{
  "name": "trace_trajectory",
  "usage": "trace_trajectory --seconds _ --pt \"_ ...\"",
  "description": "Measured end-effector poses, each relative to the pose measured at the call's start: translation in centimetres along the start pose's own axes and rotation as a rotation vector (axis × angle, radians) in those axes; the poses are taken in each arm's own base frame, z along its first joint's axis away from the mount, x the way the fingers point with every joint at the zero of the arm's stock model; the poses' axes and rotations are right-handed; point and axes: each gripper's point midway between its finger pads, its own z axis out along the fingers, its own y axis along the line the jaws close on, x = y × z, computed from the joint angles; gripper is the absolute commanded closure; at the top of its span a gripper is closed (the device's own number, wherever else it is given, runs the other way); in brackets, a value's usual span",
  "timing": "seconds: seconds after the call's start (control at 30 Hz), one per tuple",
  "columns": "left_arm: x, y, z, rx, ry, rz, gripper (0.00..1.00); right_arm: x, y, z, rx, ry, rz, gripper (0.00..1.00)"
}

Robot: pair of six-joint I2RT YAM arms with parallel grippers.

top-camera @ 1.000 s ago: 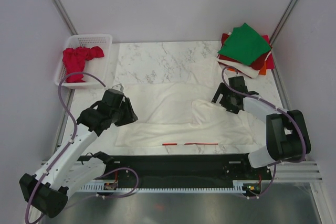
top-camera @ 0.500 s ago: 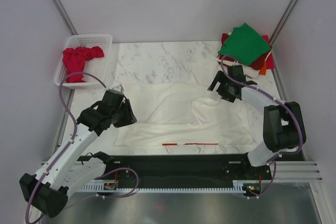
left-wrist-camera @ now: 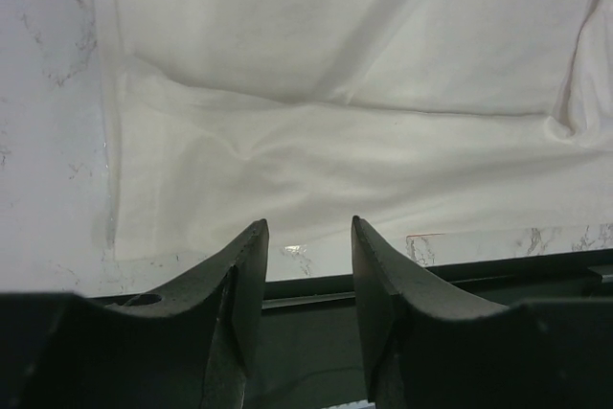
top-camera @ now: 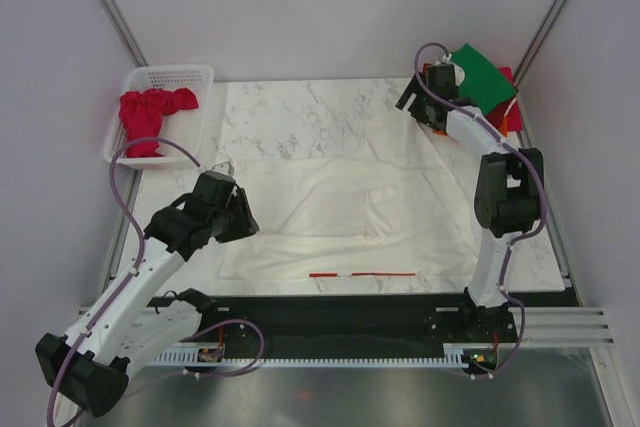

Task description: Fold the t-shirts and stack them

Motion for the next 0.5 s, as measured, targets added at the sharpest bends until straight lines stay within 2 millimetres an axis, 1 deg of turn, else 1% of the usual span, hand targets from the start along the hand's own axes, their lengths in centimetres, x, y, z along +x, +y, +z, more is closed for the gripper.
trace_trajectory --seconds 0.07,0.17,0.27,0.4,0.5 --pt "0.0 0.0 0.0 0.001 -0.001 0.001 0.53 -1.1 0.9 1.4 -0.007 -0.019 -0.021 0.21" --pt "0.0 0.0 -0.1 0.005 -0.005 0.001 0.53 -0.9 1.5 3.7 0.010 -0.010 -0.067 0.23" --pt "-0.1 -0.1 -0.2 0.008 -0.009 0.001 0.53 0.6 2.0 5.9 0.046 0.016 -0.129 0.23" --pt "-0.1 -0.1 -0.2 0.009 -0.011 0.000 0.53 2.9 3.2 7.3 0.083 0.041 -0.222 0.23" --pt "-0.1 -0.1 -0.2 0.009 -0.011 0.000 0.53 3.4 4.9 8.5 0.090 0.021 -0.281 0.23"
